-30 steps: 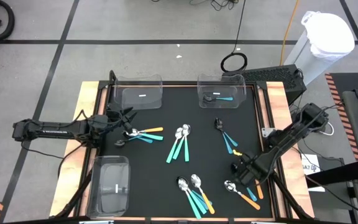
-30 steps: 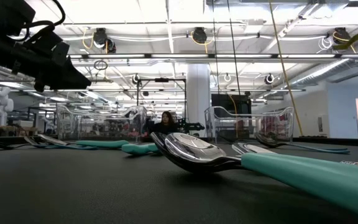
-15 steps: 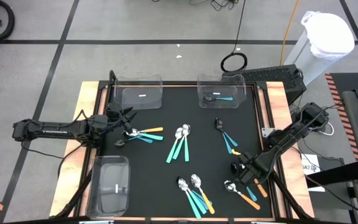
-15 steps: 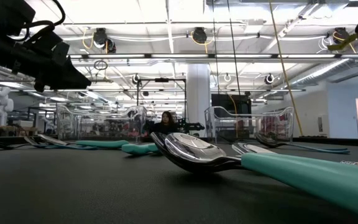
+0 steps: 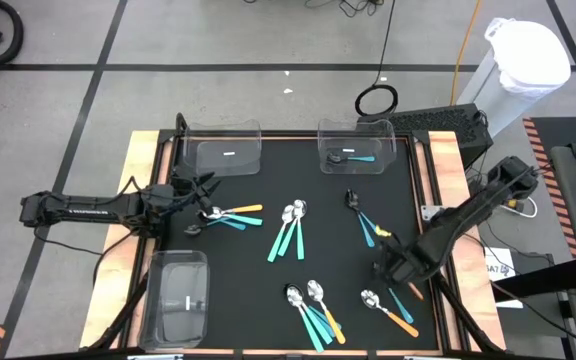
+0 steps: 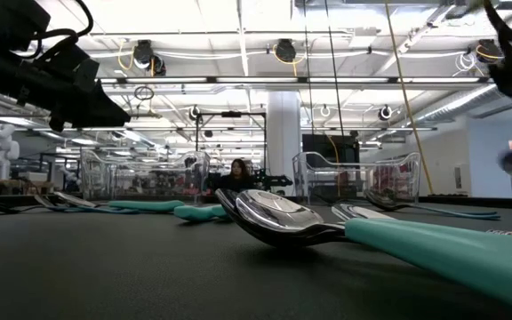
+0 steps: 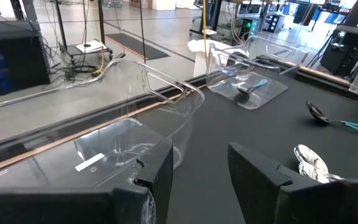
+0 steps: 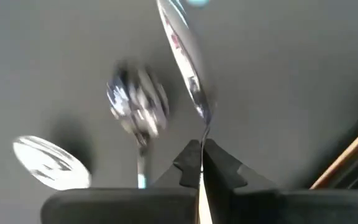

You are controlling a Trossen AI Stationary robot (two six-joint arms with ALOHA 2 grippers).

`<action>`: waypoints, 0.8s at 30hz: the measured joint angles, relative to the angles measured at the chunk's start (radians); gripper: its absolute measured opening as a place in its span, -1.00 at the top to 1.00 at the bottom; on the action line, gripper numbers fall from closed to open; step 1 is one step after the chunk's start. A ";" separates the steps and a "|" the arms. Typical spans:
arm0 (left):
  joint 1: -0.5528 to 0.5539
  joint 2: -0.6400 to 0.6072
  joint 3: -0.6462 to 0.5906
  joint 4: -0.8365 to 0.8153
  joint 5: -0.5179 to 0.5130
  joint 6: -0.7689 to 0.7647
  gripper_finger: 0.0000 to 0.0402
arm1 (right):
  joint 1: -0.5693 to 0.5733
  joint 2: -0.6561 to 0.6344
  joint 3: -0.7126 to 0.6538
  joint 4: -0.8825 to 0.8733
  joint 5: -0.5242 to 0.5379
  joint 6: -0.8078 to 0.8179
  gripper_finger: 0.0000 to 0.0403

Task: Sort silverware by color (type)
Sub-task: Put the yellow spoon into the top left transparent bin

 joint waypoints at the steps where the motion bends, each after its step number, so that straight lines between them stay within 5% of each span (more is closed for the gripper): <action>1: 0.000 0.000 0.000 0.000 0.000 -0.009 0.24 | -0.020 -0.015 0.010 -0.005 0.024 -0.033 1.00; 14: 0.000 0.000 0.000 -0.006 0.027 -0.041 0.24 | -0.415 -0.046 0.114 0.112 0.174 -0.733 1.00; 24: 0.000 0.000 0.000 -0.009 0.053 -0.045 0.24 | -0.707 0.083 0.266 0.345 0.109 -1.245 1.00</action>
